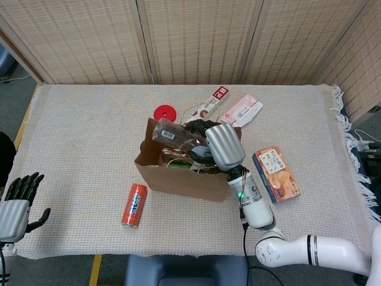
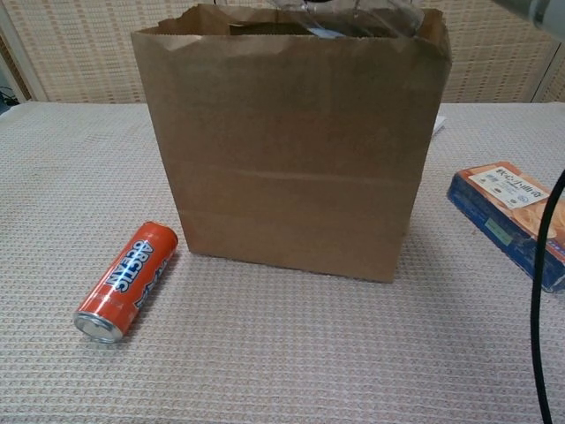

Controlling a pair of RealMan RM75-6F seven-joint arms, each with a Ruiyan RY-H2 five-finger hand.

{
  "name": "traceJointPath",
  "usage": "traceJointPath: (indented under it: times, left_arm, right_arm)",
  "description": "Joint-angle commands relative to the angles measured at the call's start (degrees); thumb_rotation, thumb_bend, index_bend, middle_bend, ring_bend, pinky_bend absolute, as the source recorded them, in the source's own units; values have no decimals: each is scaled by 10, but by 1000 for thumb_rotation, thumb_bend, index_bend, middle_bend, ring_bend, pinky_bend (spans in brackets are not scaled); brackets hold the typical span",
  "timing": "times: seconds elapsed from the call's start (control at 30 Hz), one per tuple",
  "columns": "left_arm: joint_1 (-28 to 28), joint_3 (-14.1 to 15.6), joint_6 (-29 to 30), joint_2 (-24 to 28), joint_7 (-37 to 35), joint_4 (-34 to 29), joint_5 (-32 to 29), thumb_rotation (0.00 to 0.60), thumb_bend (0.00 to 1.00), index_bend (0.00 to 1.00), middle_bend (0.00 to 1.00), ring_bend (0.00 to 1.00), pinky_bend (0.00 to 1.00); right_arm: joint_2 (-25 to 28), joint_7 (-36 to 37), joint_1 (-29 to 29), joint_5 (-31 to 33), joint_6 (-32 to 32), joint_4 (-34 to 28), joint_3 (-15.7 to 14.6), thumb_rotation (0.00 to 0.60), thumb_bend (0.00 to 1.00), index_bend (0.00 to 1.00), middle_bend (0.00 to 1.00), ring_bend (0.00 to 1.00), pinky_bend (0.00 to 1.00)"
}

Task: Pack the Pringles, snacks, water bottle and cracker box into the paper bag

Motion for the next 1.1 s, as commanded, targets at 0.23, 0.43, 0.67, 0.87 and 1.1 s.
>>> traceJointPath:
  times: [0.23, 0.43, 0.67, 0.87, 1.1]
  left_arm:
    - [0, 0, 0, 0, -1, 0, 0, 600, 347, 0, 0, 0, 0]
    - [0, 0, 0, 0, 1, 0, 0, 600, 347, 0, 0, 0, 0]
    - [1, 0, 2, -1, 7, -2, -2, 600, 347, 0, 0, 0, 0]
    - [1, -1, 2, -2, 10, -3, -3, 600, 347, 0, 0, 0, 0]
    - [2, -1, 4, -3, 14, -4, -3, 600, 348, 0, 0, 0, 0]
  right_arm:
    - [35, -26, 7, 59, 9, -61, -4, 600, 133, 0, 170, 114, 151]
    - [83, -10, -23, 41, 31, -100, -16, 600, 130, 0, 165, 110, 146]
    - [171, 55, -97, -1, 46, -148, -58, 600, 129, 0, 165, 110, 142]
    - [254, 128, -182, -95, 50, -135, -140, 600, 132, 0, 164, 110, 142]
    - [284, 209, -240, -117, 33, -42, -205, 600, 667, 0, 164, 110, 142]
